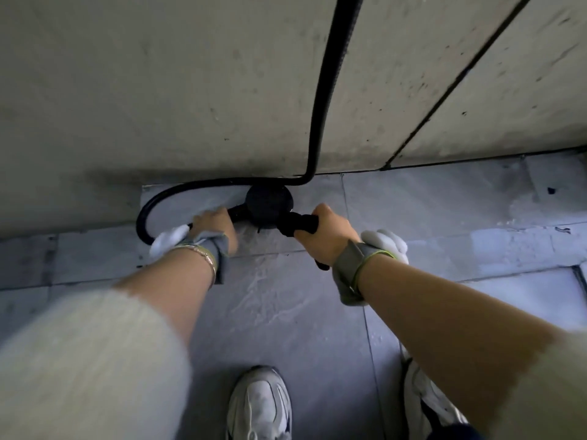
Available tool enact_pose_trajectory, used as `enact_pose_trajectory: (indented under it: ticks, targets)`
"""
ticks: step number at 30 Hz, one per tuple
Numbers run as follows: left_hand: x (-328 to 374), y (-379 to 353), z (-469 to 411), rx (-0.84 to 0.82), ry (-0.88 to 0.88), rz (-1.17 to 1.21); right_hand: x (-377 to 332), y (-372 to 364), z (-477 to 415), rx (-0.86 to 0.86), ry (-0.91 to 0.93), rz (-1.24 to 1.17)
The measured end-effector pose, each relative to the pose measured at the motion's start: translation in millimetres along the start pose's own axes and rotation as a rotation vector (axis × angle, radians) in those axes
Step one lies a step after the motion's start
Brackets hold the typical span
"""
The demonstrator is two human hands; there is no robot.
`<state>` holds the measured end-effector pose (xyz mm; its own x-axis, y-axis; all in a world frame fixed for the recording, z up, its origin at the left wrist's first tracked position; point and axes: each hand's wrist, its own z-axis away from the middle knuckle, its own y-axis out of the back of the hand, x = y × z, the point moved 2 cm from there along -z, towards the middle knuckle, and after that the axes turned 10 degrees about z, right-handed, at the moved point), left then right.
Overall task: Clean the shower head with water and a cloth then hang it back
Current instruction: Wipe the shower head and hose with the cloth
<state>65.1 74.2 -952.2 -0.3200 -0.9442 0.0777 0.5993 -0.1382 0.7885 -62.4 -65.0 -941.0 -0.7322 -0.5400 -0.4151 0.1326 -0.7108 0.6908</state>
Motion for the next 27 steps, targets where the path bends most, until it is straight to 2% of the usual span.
enact_pose_trajectory:
  ticks: [6, 14, 17, 22, 27]
  targets:
    - [0, -12, 11, 0.004, -0.049, -0.211, 6, 3, -4, 0.028, -0.009, -0.028]
    - [23, 20, 77, -0.046, -0.247, -0.145, 5, 53, 56, 0.155, 0.009, 0.069]
    - [36, 50, 126, -0.076, -0.334, -0.033, 0, 92, 106, 0.261, 0.029, 0.097]
    - [73, 110, 205, 0.066, -0.436, 0.171, -10, 154, 188, 0.46, 0.067, 0.06]
    - [100, 153, 277, 0.128, -0.505, 0.348, -26, 186, 257, 0.649, 0.115, 0.005]
